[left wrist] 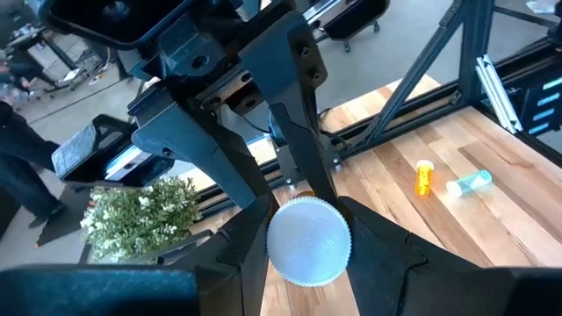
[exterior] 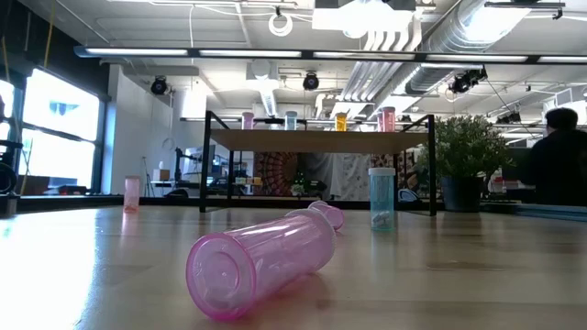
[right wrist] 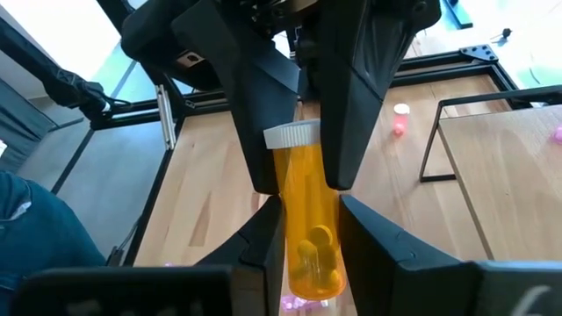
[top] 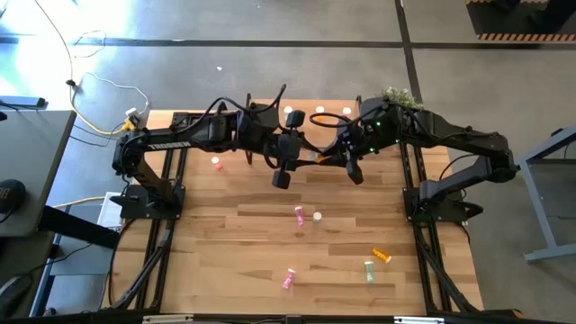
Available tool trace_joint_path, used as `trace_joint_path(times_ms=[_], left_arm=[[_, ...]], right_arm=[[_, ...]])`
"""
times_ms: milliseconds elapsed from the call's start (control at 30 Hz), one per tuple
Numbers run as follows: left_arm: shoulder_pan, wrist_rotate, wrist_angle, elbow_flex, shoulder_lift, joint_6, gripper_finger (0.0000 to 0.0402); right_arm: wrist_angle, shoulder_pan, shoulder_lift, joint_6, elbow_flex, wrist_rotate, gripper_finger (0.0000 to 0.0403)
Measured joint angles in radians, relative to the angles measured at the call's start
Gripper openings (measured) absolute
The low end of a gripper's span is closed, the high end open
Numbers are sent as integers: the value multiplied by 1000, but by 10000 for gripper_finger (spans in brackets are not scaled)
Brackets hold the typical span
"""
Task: Pick and place medicine bottles onto shelf by color
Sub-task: Put the left orange pill bottle on the shelf aligned with the other orange pill bottle
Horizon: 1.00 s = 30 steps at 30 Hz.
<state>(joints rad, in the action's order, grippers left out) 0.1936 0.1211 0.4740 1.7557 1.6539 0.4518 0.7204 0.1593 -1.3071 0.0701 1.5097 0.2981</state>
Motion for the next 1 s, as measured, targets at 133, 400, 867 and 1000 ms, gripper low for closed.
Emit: trace_joint_path(times_ms=[133, 400, 867, 1000], left_arm=[[0, -42, -2, 0, 0, -3, 129], [-1, -114, -11, 1, 0, -4, 198], [11, -170, 33, 1, -54, -22, 234], [26, -228, 86, 1, -86, -22, 234]], right_arm=[[2, 0, 0, 2, 0, -4, 82], [5, 0, -3, 3, 0, -37, 82], [65, 0, 16, 61, 0, -202, 83], [64, 0, 45, 62, 0, -310, 83]])
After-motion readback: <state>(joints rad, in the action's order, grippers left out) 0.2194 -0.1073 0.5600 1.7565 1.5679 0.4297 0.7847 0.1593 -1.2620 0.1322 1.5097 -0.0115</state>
